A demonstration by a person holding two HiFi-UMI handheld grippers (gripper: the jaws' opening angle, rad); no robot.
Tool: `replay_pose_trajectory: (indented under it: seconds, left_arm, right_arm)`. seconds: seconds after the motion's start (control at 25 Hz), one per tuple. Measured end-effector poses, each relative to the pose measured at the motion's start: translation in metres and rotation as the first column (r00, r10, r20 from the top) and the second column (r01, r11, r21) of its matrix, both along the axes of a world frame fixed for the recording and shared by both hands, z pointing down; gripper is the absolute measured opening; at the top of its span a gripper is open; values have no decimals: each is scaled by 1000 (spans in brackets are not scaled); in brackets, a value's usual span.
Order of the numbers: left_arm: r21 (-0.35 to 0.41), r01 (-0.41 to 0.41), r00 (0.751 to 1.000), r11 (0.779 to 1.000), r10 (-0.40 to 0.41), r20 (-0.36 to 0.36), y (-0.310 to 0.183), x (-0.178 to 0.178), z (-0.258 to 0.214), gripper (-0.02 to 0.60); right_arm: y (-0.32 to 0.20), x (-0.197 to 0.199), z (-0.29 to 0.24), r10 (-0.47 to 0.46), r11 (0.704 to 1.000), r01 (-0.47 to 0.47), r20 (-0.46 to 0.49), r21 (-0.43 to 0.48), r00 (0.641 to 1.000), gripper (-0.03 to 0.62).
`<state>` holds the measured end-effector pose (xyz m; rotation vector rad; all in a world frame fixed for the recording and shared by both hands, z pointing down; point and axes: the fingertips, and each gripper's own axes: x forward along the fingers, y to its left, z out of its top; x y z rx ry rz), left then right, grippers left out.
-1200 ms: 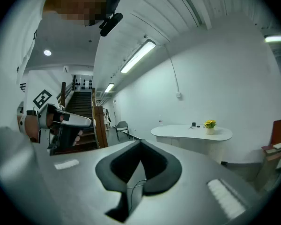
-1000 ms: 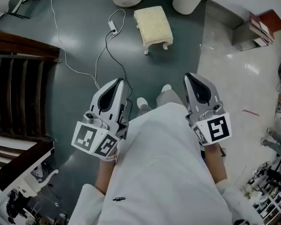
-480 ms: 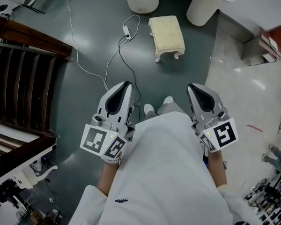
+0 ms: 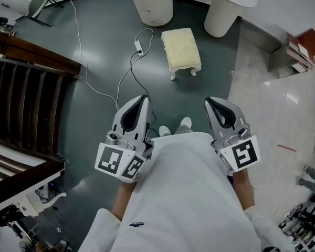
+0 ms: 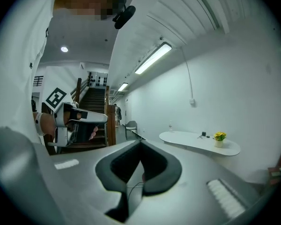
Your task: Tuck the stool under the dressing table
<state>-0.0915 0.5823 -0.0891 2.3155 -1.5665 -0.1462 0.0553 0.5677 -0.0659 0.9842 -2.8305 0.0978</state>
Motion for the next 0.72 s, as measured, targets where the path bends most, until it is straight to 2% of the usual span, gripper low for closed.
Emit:
replay_pose_trajectory:
  seconds: [0.16,0.32,0.44,0.72]
  left_arm:
    - [-30,-30,999,999,31,36,-6,18,7,8]
    - [-35,-17,996,999,20,86,-13,32,14,8]
    - [-45,-15,995,999,19,101,-16,42,13,8]
    - [-63,-33,993,997,40,110,-51,31,22,8]
  right_arm:
    - [-12,16,1,45,999,-46,29,17,999,11]
    - [-22,32,10,51,998,-50,-14,45,999,20]
    - [-26,37,12,43,998,-44,14,41,999,16]
    - [-55,37,34,121,993,-121,-19,13,992,12]
